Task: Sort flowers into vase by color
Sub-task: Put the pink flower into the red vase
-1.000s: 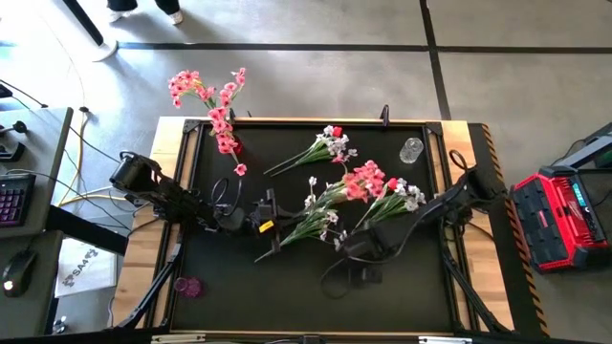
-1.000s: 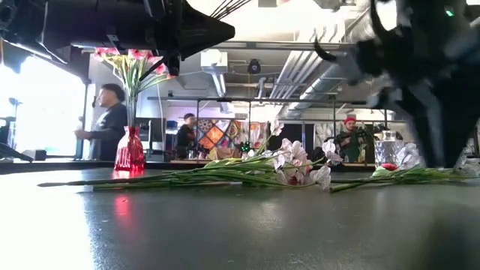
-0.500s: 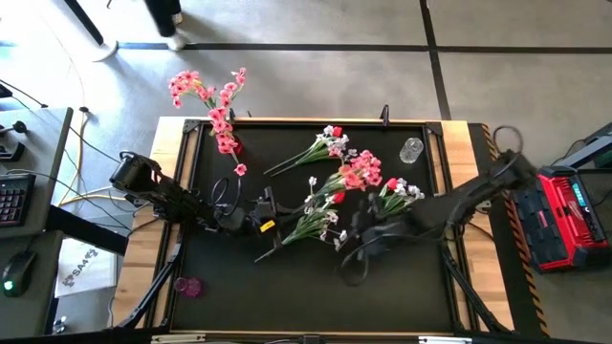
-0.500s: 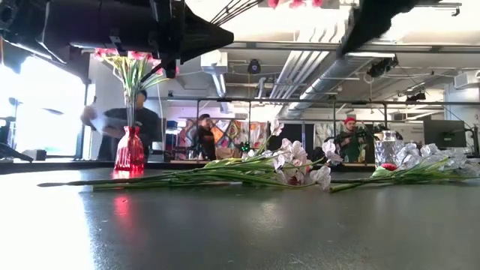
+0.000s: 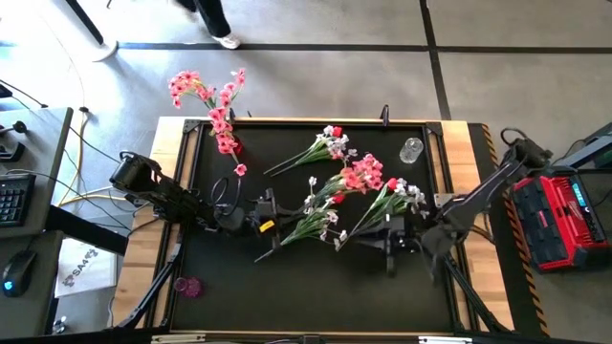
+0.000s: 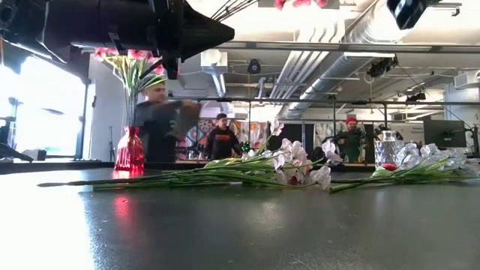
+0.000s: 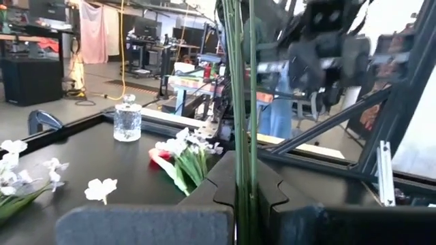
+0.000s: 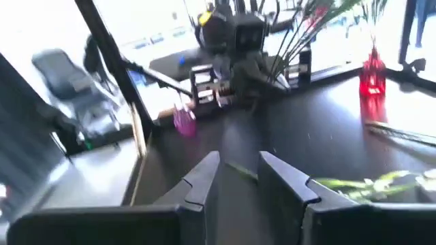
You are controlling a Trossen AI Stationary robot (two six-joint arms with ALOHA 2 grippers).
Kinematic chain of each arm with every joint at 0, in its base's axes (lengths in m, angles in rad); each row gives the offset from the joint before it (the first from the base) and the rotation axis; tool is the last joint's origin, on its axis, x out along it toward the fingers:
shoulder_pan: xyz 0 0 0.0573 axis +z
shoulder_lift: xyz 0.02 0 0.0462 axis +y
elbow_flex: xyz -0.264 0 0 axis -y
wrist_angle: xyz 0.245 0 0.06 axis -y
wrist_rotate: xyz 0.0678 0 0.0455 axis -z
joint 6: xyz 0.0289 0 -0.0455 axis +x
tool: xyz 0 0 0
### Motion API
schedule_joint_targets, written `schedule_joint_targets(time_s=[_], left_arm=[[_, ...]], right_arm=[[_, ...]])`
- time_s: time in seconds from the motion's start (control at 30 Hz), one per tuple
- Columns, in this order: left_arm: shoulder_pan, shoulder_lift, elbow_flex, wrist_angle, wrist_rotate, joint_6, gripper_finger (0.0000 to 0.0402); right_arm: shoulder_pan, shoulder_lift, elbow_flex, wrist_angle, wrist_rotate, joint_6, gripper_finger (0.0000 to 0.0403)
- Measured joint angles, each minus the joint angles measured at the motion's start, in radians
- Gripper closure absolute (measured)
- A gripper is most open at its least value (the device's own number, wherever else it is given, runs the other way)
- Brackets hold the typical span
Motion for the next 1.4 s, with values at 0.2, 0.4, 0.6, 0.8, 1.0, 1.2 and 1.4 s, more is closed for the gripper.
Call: schedule_joint_targets(time_s=[0.2, 0.4, 0.6, 0.8, 1.0, 1.2, 1.4], left_arm=[[0.000, 0.000, 0.000, 0.013, 0.063, -0.035, 0.0401], [0.000, 0.000, 0.000, 0.013, 0.113, -0.070, 0.0401], [0.000, 0.000, 0.000, 0.014, 0.105, -0.090, 0.0401], [0.000, 0.000, 0.001, 0.011, 0.105, -0.093, 0.0401], [0.000, 0.000, 0.001, -0.018, 0.112, -0.093, 0.0401], [0.000, 0.000, 0.001, -0.072, 0.121, -0.100, 0.0401], [-0.001, 0.002, 0.001, -0.124, 0.130, -0.122, 0.0397]], right_arm=[[-0.065, 0.093, -0.176, 0.502, 0.001, -0.176, 0.0299], [-0.185, 0.289, -0.137, 0.784, -0.049, -0.315, 0.0226], [-0.293, 0.407, -0.025, 0.879, -0.193, -0.386, 0.0185], [-0.374, 0.461, 0.050, 0.859, -0.315, -0.366, 0.0205], [-0.402, 0.466, 0.081, 0.856, -0.360, -0.363, 0.0247], [-0.416, 0.466, 0.111, 0.778, -0.360, -0.363, 0.0344], [-0.420, 0.465, 0.180, 0.568, -0.356, -0.353, 0.0394]])
